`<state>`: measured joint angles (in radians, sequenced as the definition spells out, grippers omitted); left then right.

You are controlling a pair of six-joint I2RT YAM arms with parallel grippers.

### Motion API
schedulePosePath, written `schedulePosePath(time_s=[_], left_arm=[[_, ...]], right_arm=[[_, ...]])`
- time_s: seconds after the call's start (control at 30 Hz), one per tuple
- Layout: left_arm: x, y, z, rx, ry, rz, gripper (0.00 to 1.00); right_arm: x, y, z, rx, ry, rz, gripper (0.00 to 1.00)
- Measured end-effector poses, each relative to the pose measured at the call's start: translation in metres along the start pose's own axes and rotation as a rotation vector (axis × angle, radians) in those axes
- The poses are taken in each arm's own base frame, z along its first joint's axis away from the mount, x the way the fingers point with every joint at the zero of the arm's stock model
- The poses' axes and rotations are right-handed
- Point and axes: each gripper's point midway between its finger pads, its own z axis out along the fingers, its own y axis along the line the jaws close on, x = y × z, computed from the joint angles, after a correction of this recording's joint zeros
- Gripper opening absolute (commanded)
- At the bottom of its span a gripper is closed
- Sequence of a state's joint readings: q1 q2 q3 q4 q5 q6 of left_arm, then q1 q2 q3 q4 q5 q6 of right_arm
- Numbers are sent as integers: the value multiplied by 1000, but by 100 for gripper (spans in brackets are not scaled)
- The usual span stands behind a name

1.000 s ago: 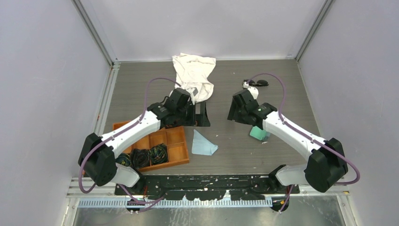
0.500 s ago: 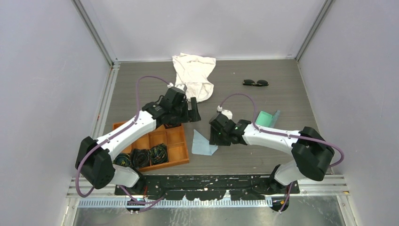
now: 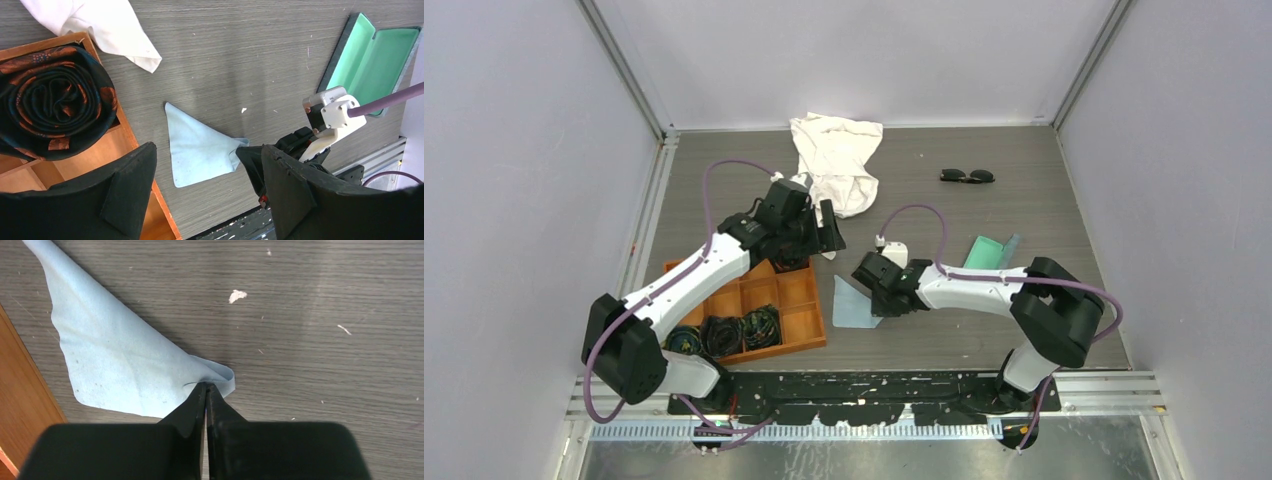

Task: Organize the sunglasses
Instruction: Adjust the glasses cleaning cloth at the center of the board.

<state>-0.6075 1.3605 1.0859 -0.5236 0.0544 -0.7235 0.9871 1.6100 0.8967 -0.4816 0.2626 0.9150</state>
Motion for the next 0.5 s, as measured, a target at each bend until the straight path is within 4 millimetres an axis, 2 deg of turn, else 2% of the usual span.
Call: schedulePosePath(time_s=[0.2, 0.37, 0.43, 0.5], left_arm=[[1, -4, -6, 26, -2, 2, 75], [4, -10, -7, 59, 17, 4, 75], [5, -11, -7, 65, 23, 4, 76], [6, -9, -6, 60, 24, 2, 79]], right_arm=[[-14, -10, -11, 34, -59, -2, 0], [-46, -15, -37, 0, -157, 27, 1], [-54, -16, -43, -11, -181, 42, 18], [-53, -15, -44, -18, -180, 38, 28]])
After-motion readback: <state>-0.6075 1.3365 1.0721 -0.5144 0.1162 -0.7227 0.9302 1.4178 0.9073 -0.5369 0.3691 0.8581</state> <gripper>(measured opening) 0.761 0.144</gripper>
